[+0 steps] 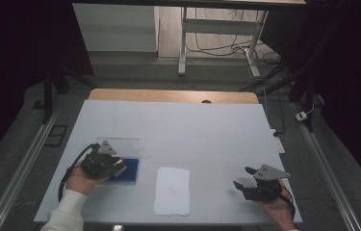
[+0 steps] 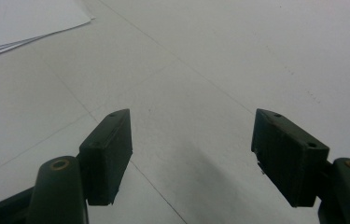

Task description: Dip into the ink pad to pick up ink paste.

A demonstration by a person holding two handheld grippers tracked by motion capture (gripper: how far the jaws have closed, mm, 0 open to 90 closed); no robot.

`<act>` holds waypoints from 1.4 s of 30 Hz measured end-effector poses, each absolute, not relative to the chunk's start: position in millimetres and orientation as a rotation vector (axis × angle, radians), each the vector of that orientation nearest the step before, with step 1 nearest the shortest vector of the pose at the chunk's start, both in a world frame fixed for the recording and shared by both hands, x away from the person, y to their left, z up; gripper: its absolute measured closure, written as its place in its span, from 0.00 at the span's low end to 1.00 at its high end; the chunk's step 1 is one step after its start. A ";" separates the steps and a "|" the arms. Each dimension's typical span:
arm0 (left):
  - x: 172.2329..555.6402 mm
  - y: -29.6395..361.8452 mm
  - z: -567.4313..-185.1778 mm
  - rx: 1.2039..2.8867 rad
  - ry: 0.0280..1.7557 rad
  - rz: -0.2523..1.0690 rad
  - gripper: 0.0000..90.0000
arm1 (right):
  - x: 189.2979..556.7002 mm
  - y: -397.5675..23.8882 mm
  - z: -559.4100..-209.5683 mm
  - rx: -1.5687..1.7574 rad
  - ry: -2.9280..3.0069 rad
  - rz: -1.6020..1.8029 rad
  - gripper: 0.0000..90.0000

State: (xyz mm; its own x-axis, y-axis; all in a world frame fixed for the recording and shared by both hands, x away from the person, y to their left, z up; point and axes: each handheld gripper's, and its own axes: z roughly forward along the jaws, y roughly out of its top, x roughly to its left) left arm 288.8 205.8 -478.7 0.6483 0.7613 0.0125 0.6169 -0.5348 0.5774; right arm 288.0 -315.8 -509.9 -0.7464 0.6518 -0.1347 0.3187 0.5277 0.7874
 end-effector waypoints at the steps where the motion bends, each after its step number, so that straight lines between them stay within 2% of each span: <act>1: 289.1 205.7 -479.5 2.331 1.073 0.357 0.78 | 288.0 -315.9 -509.9 0.795 2.356 1.090 0.32; 42: 297.9 201.0 -479.8 2.418 1.111 0.306 0.78 | 287.4 -314.7 -510.9 0.796 2.368 1.063 0.32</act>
